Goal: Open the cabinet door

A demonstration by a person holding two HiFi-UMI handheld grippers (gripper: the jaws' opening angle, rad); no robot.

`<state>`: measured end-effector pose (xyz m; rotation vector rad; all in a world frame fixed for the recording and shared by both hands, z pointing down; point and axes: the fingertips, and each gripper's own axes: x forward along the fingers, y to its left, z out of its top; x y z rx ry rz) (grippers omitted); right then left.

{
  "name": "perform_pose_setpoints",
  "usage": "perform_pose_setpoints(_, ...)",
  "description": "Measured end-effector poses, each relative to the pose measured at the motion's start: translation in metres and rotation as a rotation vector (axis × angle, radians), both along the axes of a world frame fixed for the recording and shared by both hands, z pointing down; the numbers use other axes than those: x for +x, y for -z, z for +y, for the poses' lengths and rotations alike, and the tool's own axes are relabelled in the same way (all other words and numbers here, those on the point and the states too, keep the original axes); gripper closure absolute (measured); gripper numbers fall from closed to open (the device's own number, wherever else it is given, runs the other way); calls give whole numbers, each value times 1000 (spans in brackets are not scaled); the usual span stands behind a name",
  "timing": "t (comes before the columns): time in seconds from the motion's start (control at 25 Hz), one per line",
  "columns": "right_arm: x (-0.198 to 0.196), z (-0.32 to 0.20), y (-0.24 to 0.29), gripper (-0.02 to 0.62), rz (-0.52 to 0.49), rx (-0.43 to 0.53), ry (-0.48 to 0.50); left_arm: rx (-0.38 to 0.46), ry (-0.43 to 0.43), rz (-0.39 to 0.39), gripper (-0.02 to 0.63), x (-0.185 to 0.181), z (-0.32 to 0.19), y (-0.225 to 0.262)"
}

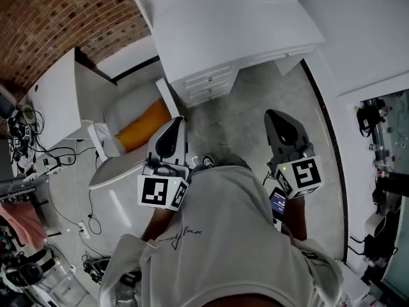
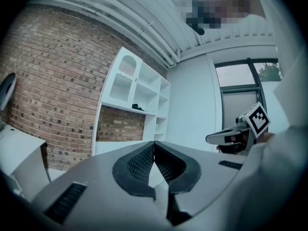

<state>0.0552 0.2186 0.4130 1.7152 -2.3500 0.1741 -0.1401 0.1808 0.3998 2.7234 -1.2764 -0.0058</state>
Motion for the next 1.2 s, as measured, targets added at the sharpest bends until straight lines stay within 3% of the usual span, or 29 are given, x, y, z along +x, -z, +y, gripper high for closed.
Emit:
perform_pose_setpoints(0.28,27,-54,-2,571,4,-11,27,-38,60,15,589,9,-45,-11)
perform_pose_setpoints(0.48,54,-124,0,571,-3,10,68,-35,115,34,589,30,-103,-12)
perform_pose_setpoints(0.8,85,-250,13,571,-8,28,228,8,239,13,589,73,-206,10)
perform_pose_setpoints(0.96,95,-301,13,571,5,23,325,3,286,18,589,97,-248,12)
perform_pose_setpoints(1.2,105,-358,6,571,-52,-5,402,-36,346,30,589,128,-287,8)
